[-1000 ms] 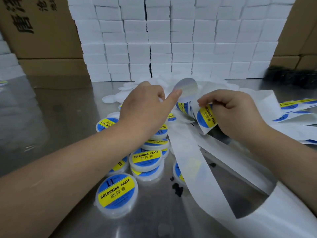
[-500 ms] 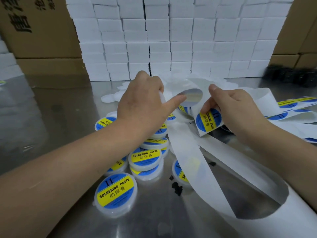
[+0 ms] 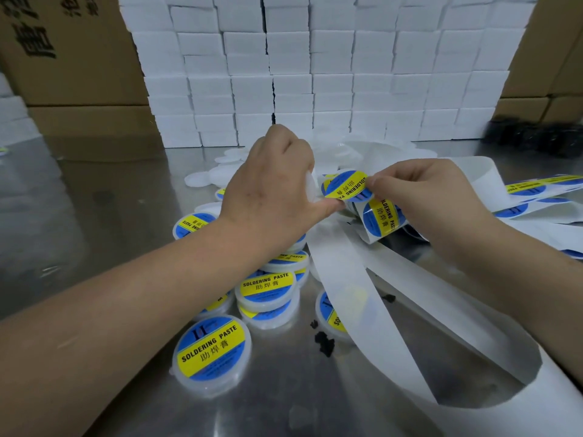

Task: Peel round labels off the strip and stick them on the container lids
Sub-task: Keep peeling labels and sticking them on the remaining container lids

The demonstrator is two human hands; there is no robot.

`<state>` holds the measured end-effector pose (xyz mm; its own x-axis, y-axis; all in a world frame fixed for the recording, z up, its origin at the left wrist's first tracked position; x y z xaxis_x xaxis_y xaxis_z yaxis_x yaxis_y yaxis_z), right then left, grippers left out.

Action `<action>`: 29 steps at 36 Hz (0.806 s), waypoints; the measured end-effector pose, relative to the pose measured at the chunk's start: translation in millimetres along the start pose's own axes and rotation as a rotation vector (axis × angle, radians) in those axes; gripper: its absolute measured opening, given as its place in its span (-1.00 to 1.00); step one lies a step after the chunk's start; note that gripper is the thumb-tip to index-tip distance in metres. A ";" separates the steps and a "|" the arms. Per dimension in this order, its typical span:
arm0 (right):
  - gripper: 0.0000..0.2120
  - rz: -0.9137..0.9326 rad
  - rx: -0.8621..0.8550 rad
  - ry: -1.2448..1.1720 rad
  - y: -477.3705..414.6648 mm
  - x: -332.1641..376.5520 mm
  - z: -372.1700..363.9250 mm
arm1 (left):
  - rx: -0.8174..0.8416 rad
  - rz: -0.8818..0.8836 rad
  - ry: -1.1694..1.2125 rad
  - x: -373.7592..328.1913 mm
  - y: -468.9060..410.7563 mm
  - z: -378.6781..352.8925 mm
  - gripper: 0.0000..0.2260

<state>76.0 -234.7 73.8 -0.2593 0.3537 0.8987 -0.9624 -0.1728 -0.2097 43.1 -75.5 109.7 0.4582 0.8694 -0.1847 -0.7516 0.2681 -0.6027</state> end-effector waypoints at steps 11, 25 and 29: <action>-0.77 0.097 -0.069 0.010 -0.7 8.3 11.2 | 0.078 0.319 0.113 41.1 -3.6 -16.7 -0.56; -0.70 0.191 0.086 -0.096 3.2 15.9 -7.7 | 0.001 0.498 0.793 63.3 -5.2 -24.2 -0.82; -0.73 0.216 0.130 -0.106 3.4 17.4 -14.6 | 0.037 0.516 1.006 60.1 -5.1 -35.8 -0.84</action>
<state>67.0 -215.7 83.1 -0.4407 0.1993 0.8753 -0.8655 -0.3530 -0.3554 91.5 -39.5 73.8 0.2503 0.1553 -0.9556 -0.9674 0.0005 -0.2533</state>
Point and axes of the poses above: each hand's wrist, its own y-axis away from the middle knuckle, its own z-axis out of the back of the hand, x = y × z, the point moved 9 cm from there along -y, towards the middle knuckle, and after that the axes turned 13 degrees about x, right-handed, at the moved point
